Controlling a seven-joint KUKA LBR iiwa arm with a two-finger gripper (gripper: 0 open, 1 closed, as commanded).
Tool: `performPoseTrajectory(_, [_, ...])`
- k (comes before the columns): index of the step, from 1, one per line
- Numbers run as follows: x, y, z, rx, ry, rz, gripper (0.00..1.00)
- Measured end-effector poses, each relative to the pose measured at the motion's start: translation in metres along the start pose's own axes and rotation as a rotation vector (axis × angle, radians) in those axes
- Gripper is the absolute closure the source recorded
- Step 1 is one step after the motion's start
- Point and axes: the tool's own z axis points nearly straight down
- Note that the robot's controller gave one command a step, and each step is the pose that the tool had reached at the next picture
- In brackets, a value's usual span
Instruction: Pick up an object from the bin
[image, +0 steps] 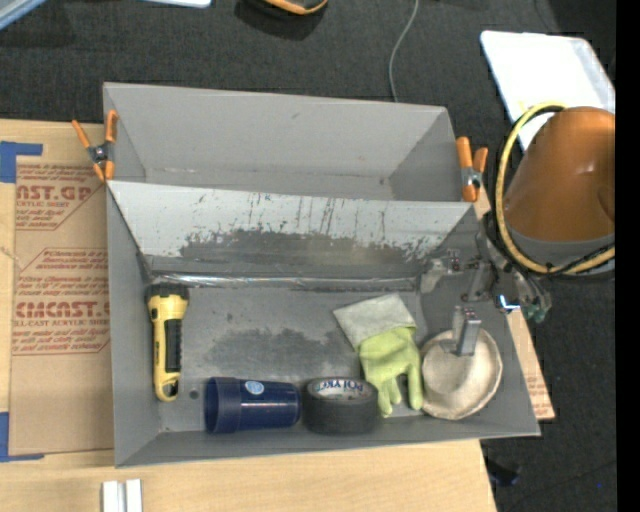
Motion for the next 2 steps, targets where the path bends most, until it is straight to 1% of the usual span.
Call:
performPoseTrajectory(1, [-0.002, 0.0, 0.059, 0.001, -0.004, -0.093, 0.0])
performPoseTrajectory(2, [-0.002, -0.016, 0.122, 0.003, -0.011, -0.16, 1.0])
